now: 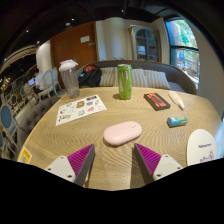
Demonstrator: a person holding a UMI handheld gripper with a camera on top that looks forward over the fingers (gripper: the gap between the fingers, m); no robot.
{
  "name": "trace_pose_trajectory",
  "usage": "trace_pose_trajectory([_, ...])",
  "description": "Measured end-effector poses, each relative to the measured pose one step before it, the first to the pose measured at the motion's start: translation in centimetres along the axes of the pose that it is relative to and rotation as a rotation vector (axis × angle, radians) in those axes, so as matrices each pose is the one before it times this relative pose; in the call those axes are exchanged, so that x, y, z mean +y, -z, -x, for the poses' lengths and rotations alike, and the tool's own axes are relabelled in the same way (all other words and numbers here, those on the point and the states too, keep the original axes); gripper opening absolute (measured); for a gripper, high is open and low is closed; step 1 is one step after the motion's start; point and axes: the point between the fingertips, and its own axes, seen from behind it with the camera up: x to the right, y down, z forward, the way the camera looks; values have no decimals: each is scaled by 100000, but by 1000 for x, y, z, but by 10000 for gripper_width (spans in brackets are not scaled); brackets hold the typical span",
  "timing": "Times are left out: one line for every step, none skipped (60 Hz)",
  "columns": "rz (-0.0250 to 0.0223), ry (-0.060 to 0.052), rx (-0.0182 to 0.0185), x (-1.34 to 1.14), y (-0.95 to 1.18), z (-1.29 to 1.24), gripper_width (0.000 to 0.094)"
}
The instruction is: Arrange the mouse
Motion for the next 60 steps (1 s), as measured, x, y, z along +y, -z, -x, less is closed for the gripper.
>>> trace_pose_trajectory([-911,-76,-29,-445,-313,2,827])
trace_pose_trajectory([-151,-336,-465,-131,-185,-29,832])
trace_pose_trajectory([240,-240,-282,-197,-183,192,831])
trace_pose_trajectory([-431,-126,-243,-308,-343,61,826])
trace_pose_trajectory([390,-295,-175,-90,-281,16,827])
trace_pose_trajectory([-41,-314,-92,-227,-266,-3,826])
trace_pose_trajectory([-169,-321,53,-274,-300,-76,827])
trace_pose_trajectory([326,-351,265,-144,-267,-79,824])
trace_pose_trajectory([197,-129,103,-195,-228,-14,825])
trace_pose_trajectory([-46,51,-190,-95,-202,-95,825])
trace_pose_trajectory([457,1,-11,-125,-126,84,827])
trace_pose_trajectory([280,165,70,-195,-203,8,827])
trace_pose_trajectory([318,275,36,-175,-219,7,826])
trace_pose_trajectory([232,208,39,-179,-203,-7,824])
trace_pose_trajectory([335,139,180,-142,-204,-29,825])
trace_pose_trajectory([167,92,211,-179,-214,-59,825])
trace_pose_trajectory([46,153,167,-37,-253,-82,826])
trace_pose_trajectory([99,245,204,-199,-298,-40,825])
trace_pose_trajectory([173,294,200,-168,-228,-38,825])
trace_pose_trajectory([215,212,230,-147,-219,-28,825])
trace_pose_trajectory([143,217,233,-148,-213,-61,824])
trace_pose_trajectory([167,263,228,-136,-197,-29,822])
trace_pose_trajectory([-67,323,315,-179,-193,-65,820])
trace_pose_trajectory([-2,92,295,-95,-258,-36,818])
trace_pose_trajectory([20,84,435,-118,-171,-64,818])
trace_pose_trajectory([-57,75,479,-145,-206,-59,817])
trace_pose_trajectory([3,142,559,-118,-187,-79,814])
trace_pose_trajectory([-36,245,756,-119,-190,-127,795])
trace_pose_trajectory([53,562,897,-74,-192,-161,759])
trace_pose_trajectory([34,813,1174,-83,-194,-231,709])
trace_pose_trajectory([-7,1097,1254,-73,-151,-242,669])
trace_pose_trajectory([-677,263,-23,-197,-143,58,630])
trace_pose_trajectory([-79,-368,-418,-51,-147,80,609])
trace_pose_trajectory([-223,-629,-365,-32,-60,59,596])
trace_pose_trajectory([-173,-252,-165,-35,-30,-6,592])
trace_pose_trajectory([88,363,-178,40,-5,17,580])
trace_pose_trajectory([153,864,-231,40,23,15,574])
trace_pose_trajectory([168,768,-182,44,28,10,566])
trace_pose_trajectory([23,465,-202,6,36,-15,553])
trace_pose_trajectory([12,-87,-194,22,29,23,537])
trace_pose_trajectory([-103,-492,-277,20,31,22,521])
trace_pose_trajectory([-364,-567,-180,-8,23,17,508])
trace_pose_trajectory([-232,-491,-132,36,24,6,495])
trace_pose_trajectory([-356,-252,-102,-17,21,20,479])
trace_pose_trajectory([-256,-107,-3,24,27,12,466])
trace_pose_trajectory([-243,287,80,8,29,27,454])
trace_pose_trajectory([-318,434,76,-10,48,25,443])
trace_pose_trajectory([-233,285,135,-13,65,26,429])
trace_pose_trajectory([-100,534,19,-5,93,63,409])
trace_pose_trajectory([118,1033,16,21,158,33,407])
trace_pose_trajectory([41,1528,124,13,205,6,406])
trace_pose_trajectory([197,2042,280,72,259,-16,404])
trace_pose_trajectory([-177,2005,370,36,323,-12,405])
trace_pose_trajectory([-1020,1645,45,-172,561,36,405])
trace_pose_trajectory([-1610,1540,-136,-315,596,87,404])
trace_pose_trajectory([-1857,1045,-381,-414,710,111,404])
trace_pose_trajectory([-2041,372,-438,-494,842,14,406])
trace_pose_trajectory([-2155,-145,-269,-628,956,-91,405])
trace_pose_trajectory([-2079,-381,48,-764,897,-255,406])
trace_pose_trajectory([-2820,-825,-38,-908,1195,-344,405])
